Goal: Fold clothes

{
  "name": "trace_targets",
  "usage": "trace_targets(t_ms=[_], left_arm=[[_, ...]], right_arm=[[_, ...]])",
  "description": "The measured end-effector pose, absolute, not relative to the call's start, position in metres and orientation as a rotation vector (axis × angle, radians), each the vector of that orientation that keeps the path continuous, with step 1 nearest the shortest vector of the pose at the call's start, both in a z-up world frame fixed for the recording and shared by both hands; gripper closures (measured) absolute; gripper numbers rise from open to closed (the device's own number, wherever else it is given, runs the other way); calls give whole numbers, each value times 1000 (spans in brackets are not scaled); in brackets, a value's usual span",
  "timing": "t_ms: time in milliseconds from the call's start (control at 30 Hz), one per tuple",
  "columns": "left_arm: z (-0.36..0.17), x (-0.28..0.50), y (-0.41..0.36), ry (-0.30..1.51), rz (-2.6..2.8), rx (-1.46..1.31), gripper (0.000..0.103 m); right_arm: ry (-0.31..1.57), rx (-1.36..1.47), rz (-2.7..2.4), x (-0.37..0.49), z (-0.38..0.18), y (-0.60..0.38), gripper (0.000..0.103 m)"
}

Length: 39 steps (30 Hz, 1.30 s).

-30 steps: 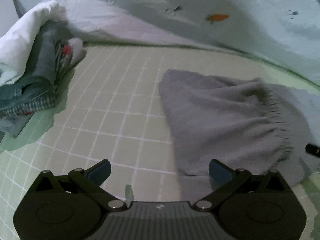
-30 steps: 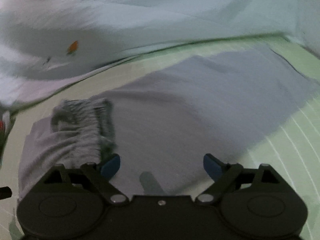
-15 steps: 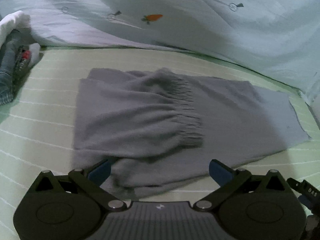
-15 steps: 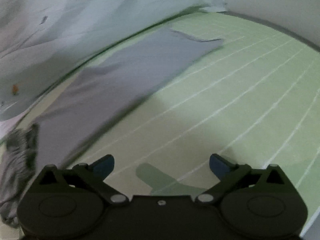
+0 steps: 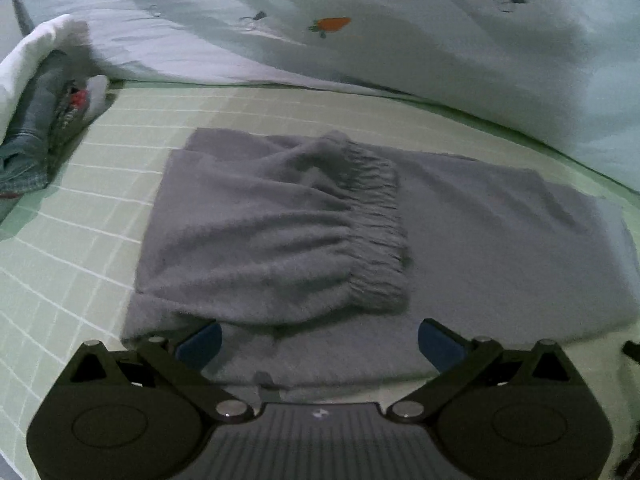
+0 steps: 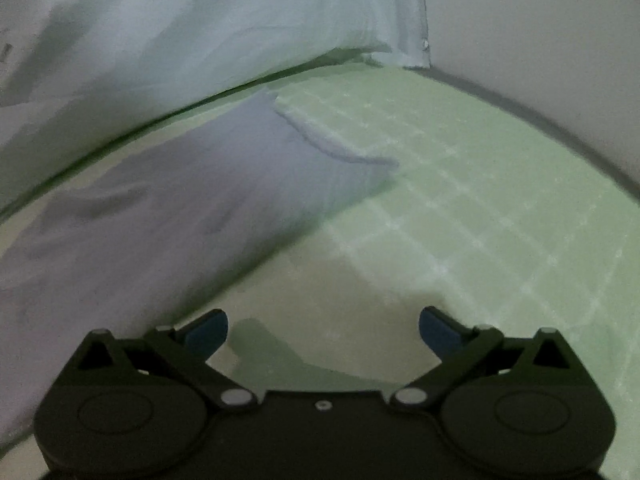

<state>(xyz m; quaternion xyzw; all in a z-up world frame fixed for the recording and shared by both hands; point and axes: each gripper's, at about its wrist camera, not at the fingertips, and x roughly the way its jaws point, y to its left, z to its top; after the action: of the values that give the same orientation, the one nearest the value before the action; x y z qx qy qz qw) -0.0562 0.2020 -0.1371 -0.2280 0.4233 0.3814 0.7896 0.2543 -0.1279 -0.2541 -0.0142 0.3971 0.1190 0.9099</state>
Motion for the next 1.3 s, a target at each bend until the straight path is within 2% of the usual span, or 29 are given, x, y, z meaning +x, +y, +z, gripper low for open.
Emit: trace_targets(t_ms=[533,767,900,1000,1100,1167,1200,1233,1300], left_arm=[[-189,-5,301,995,993,-576,0],[-199,-6,307,984,996,-581,0],[-199,-3,307,980,1017,-579,0],[-200,-1,308,984,1026,-586,0],[-200,-1,309,985,1025,-588,0],[-200,-3,309,986,1021,-586,0],[-200,-4,310,987,1019,-584,0],[-200,-5,310,987,1015,-582,0],[-200,-7,310,987,1009,-577,0]], right_arm=[[776,-24,341,405,-249,-104,0],[710,71,307,425,-227,-112,0],[738,22,398,433,-232,-96,2],[756,-24,469,437,-238,-80,20],[792,-64,503,438,-243,-66,32],[778,-125,498,435,-244,-58,36],[771,-155,495,433,-245,-54,42],[769,-157,514,432,-244,-53,50],[795,-161,550,432,-242,-51,84]])
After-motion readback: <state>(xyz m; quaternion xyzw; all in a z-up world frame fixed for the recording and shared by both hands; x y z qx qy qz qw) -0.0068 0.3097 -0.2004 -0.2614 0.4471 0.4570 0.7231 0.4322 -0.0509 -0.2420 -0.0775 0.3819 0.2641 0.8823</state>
